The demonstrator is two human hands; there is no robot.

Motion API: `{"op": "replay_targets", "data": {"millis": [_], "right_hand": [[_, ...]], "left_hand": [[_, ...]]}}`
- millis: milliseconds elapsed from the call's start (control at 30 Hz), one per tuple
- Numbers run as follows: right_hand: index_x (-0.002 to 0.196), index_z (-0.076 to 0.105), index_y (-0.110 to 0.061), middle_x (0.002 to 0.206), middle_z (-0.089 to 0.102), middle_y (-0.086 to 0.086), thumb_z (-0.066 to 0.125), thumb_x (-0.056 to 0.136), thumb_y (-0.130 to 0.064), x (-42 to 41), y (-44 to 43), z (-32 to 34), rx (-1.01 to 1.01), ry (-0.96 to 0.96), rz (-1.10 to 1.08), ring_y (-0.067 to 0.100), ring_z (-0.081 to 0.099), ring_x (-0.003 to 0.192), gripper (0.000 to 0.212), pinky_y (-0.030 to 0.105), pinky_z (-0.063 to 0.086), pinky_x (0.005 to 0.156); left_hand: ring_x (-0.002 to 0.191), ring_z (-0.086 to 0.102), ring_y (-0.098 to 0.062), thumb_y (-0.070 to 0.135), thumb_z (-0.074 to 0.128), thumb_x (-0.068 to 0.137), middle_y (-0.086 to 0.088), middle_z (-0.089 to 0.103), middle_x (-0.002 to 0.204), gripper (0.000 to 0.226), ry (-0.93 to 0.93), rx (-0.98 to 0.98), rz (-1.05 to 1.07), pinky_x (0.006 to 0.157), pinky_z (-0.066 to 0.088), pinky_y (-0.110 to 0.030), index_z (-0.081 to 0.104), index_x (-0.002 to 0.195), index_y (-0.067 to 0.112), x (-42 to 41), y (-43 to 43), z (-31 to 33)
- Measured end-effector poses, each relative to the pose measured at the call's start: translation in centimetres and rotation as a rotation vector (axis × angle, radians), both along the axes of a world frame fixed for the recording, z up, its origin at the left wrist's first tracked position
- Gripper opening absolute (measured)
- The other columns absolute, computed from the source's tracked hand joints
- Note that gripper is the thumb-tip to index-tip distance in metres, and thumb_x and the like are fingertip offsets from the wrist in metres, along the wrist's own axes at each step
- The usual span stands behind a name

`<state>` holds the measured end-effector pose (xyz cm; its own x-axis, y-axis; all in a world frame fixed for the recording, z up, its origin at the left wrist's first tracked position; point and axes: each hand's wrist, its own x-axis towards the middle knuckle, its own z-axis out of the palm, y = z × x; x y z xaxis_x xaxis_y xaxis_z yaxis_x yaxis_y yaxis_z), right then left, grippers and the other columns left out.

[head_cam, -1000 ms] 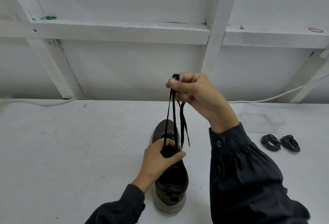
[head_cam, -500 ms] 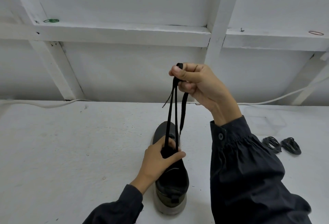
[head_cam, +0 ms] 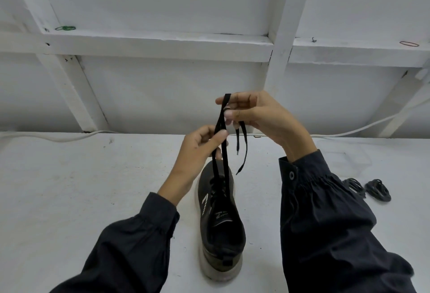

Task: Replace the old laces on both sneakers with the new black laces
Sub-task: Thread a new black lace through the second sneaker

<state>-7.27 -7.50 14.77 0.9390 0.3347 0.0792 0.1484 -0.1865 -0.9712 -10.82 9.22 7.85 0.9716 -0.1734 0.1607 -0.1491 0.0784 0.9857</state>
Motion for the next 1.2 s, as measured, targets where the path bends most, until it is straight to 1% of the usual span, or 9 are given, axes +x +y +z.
{"op": "replay_targets", "data": {"millis": [167, 300, 400, 500, 633, 833, 933, 1100, 1200], "right_hand": [[0.095, 0.078, -0.012, 0.088, 0.073, 0.003, 0.075, 0.083, -0.01, 1.1, -1.1, -1.6, -0.568, -0.288, -0.24, 0.019, 0.067, 0.087, 0.012, 0.034, 0.054, 0.08], [0.093, 0.079, -0.023, 0.074, 0.053, -0.01, 0.077, 0.082, -0.03, 1.3, -1.0, -2.1, -0.83, -0.319, -0.413, 0.013, 0.052, 0.078, 0.014, 0.025, 0.035, 0.059], [0.095, 0.079, -0.016, 0.062, 0.059, -0.008, 0.072, 0.085, -0.015, 1.4, -0.8, -2.0, -0.646, -0.302, -0.426, 0.006, 0.052, 0.058, 0.011, 0.022, 0.04, 0.057], [0.111, 0.072, -0.007, 0.089, 0.074, 0.011, 0.053, 0.091, 0.005, 1.3, 0.1, -1.7, -0.316, -0.166, -0.268, 0.019, 0.07, 0.077, 0.03, 0.027, 0.057, 0.075], [0.123, 0.066, -0.014, 0.107, 0.074, 0.005, 0.058, 0.098, -0.02, 1.1, 0.6, -2.2, -0.126, -0.028, -0.049, 0.023, 0.07, 0.102, 0.027, 0.037, 0.054, 0.096], [0.119, 0.069, -0.009, 0.088, 0.075, 0.011, 0.065, 0.094, -0.018, 0.9, 0.4, -3.1, -0.2, -0.051, 0.023, 0.017, 0.068, 0.071, 0.027, 0.03, 0.057, 0.072], [0.113, 0.072, -0.007, 0.06, 0.062, -0.005, 0.068, 0.091, -0.015, 0.9, 0.1, -3.1, -0.191, -0.057, 0.008, 0.009, 0.044, 0.051, 0.024, 0.02, 0.039, 0.051], [0.102, 0.074, -0.001, 0.064, 0.057, 0.009, 0.075, 0.084, -0.011, 1.0, -0.2, -2.9, -0.198, -0.015, 0.009, 0.009, 0.037, 0.047, 0.02, 0.017, 0.029, 0.045], [0.092, 0.075, 0.001, 0.054, 0.061, -0.005, 0.077, 0.083, -0.012, 1.0, -0.5, -2.9, -0.252, -0.005, 0.024, 0.008, 0.041, 0.045, 0.017, 0.016, 0.03, 0.045]], "left_hand": [[0.051, 0.045, -0.009, 0.02, 0.061, 0.095, 0.005, 0.062, 0.072, 0.013, 0.095, 0.043, 0.031, 0.061, 0.047, -0.018, 0.068, 0.091, 0.01, 1.4, 0.8, -0.2], [0.048, 0.043, -0.008, 0.019, 0.06, 0.095, 0.005, 0.063, 0.072, 0.017, 0.149, 0.079, 0.015, 0.059, 0.047, -0.018, 0.071, 0.098, 0.006, 1.7, 1.0, -0.5], [0.048, 0.043, -0.009, 0.019, 0.059, 0.096, 0.005, 0.065, 0.073, 0.02, 0.15, 0.13, -0.031, 0.062, 0.048, -0.021, 0.071, 0.103, 0.004, 1.8, 1.0, -0.3], [0.049, 0.044, -0.009, 0.021, 0.059, 0.097, 0.006, 0.066, 0.074, 0.021, 0.134, 0.177, -0.063, 0.067, 0.047, -0.026, 0.07, 0.104, 0.005, 1.9, 0.9, 0.2], [0.051, 0.045, -0.011, 0.022, 0.059, 0.096, 0.004, 0.068, 0.077, 0.017, 0.094, 0.211, -0.068, 0.065, 0.046, -0.024, 0.071, 0.099, 0.009, 1.9, 0.8, 0.8], [0.052, 0.047, -0.012, 0.02, 0.061, 0.095, 0.003, 0.07, 0.082, 0.015, 0.009, 0.281, -0.063, 0.062, 0.045, -0.019, 0.073, 0.101, 0.013, 2.0, 0.8, 0.8], [0.052, 0.049, -0.012, 0.02, 0.062, 0.094, 0.002, 0.072, 0.084, 0.013, 0.0, 0.285, -0.043, 0.062, 0.046, -0.017, 0.074, 0.097, 0.015, 2.0, 1.1, 0.7], [0.054, 0.056, -0.009, 0.02, 0.069, 0.089, 0.011, 0.07, 0.073, 0.007, -0.075, 0.395, 0.01, 0.063, 0.044, -0.013, 0.074, 0.091, 0.016, 1.9, 1.7, 0.6], [0.053, 0.059, -0.007, 0.016, 0.072, 0.086, 0.01, 0.069, 0.078, 0.008, -0.121, 0.446, 0.057, 0.061, 0.044, -0.011, 0.072, 0.09, 0.023, 1.9, 1.7, 0.3]]}}
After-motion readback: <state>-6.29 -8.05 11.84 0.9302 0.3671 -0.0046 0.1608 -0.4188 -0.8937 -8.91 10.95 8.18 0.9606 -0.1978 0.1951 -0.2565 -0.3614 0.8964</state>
